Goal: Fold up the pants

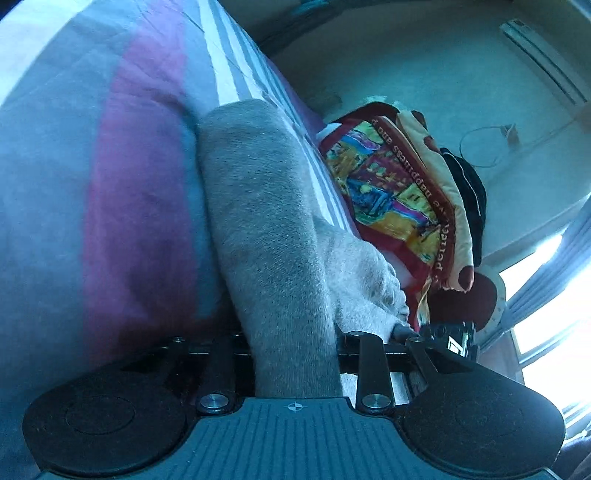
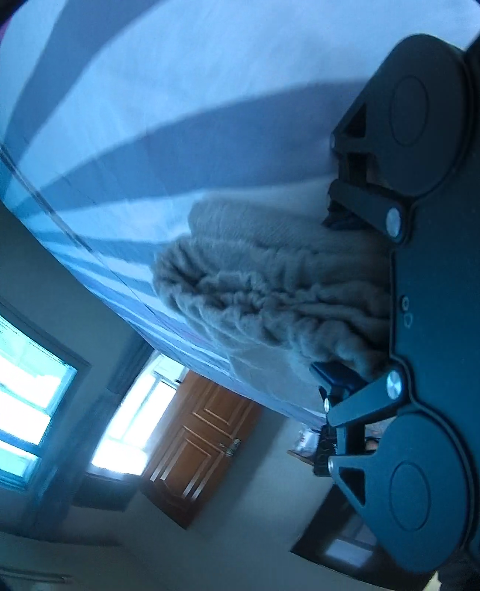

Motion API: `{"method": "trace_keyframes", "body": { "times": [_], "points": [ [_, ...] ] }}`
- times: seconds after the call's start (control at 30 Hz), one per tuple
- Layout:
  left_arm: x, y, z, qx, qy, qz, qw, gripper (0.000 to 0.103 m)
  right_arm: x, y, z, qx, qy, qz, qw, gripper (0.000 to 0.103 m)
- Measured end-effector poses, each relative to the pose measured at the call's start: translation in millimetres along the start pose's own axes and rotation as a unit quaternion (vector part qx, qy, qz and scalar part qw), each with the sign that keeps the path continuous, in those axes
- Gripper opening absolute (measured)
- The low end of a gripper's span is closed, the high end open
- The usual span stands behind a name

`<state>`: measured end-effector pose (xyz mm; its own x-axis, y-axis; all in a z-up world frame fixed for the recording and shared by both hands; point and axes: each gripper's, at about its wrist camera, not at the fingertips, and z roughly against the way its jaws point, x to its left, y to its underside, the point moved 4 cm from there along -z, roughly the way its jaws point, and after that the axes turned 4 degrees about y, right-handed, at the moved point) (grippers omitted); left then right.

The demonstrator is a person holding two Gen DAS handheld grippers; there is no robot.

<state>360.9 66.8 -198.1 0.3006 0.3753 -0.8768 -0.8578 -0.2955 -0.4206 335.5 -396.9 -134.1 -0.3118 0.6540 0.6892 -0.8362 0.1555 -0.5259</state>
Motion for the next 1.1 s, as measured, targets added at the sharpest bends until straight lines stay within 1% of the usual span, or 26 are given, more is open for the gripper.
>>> {"method": "trace_keyframes", "body": {
  "times": [0.03,0.1,0.17,0.2,0.33,0.4,0.5,0.6,0.63,0.67,0.7,0.73,0.8,0.83,1.0,1.1],
  "points": [
    [-0.8,-0.6,0.0,-0.004,0.002,-0.002,1.0000,0.030,2.7,-2.9,-5.6,0.007,0.000,0.006,1.000,0.063],
    [-4.7,0.3,6.7,-0.026,0.018,-0.003,0.9995,0.027,8.6,-7.9,-11.6,0.016,0.003,0.014,1.000,0.057],
    [-10.8,-0.8,17.2,-0.050,0.040,-0.007,0.9979,0.026,15.7,-14.2,-10.0,0.015,-0.008,0.013,1.000,0.053],
    [-14.5,-3.7,21.5,-0.060,0.042,-0.015,0.9972,0.026,20.8,-17.6,-8.0,0.014,-0.015,0.018,1.000,0.052],
    [-19.9,-37.2,47.2,-0.105,0.047,-0.030,0.9929,0.026,54.2,-42.4,-14.0,0.015,-0.040,0.054,0.998,0.050],
    [-17.0,-62.6,60.3,-0.116,0.034,-0.040,0.9919,0.026,67.0,-62.9,-27.0,0.015,-0.053,0.065,0.996,0.050],
    [-5.4,-92.0,69.7,-0.117,0.008,-0.043,0.9921,0.026,79.2,-95.1,-62.1,0.020,-0.063,0.067,0.996,0.050],
    [24.4,-108.1,72.0,-0.112,-0.027,-0.027,0.9930,0.026,72.3,-112.9,-98.8,0.032,-0.058,0.043,0.997,0.051],
    [40.8,-107.4,68.0,-0.104,-0.049,-0.015,0.9933,0.026,65.9,-113.9,-110.7,0.038,-0.051,0.034,0.997,0.053],
    [62.2,-99.3,60.0,-0.088,-0.073,-0.002,0.9934,0.027,57.7,-113.4,-124.5,0.048,-0.039,0.024,0.998,0.060],
    [69.4,-95.3,59.9,-0.103,-0.058,0.002,0.9929,0.027,44.6,-108.2,-138.4,0.062,-0.009,0.014,0.998,0.062],
    [73.1,-92.9,61.8,-0.117,-0.045,0.007,0.9921,0.027,31.9,-99.3,-149.1,0.070,0.014,0.006,0.997,0.059],
    [72.1,-91.5,60.2,-0.119,-0.043,-0.001,0.9919,0.027,30.0,-89.6,-145.1,0.033,0.001,0.021,0.999,0.060],
    [72.4,-92.3,60.3,-0.118,-0.042,0.000,0.9922,0.027,30.6,-86.3,-142.6,0.026,0.001,0.028,0.999,0.060],
    [77.0,-88.7,65.2,-0.119,-0.046,-0.010,0.9918,0.027,28.2,-80.3,-132.9,0.021,-0.003,0.036,0.999,0.060],
    [77.8,-86.0,68.5,-0.123,-0.044,-0.018,0.9913,0.027,29.6,-78.5,-130.3,0.017,0.001,0.040,0.999,0.059]
  ]
}}
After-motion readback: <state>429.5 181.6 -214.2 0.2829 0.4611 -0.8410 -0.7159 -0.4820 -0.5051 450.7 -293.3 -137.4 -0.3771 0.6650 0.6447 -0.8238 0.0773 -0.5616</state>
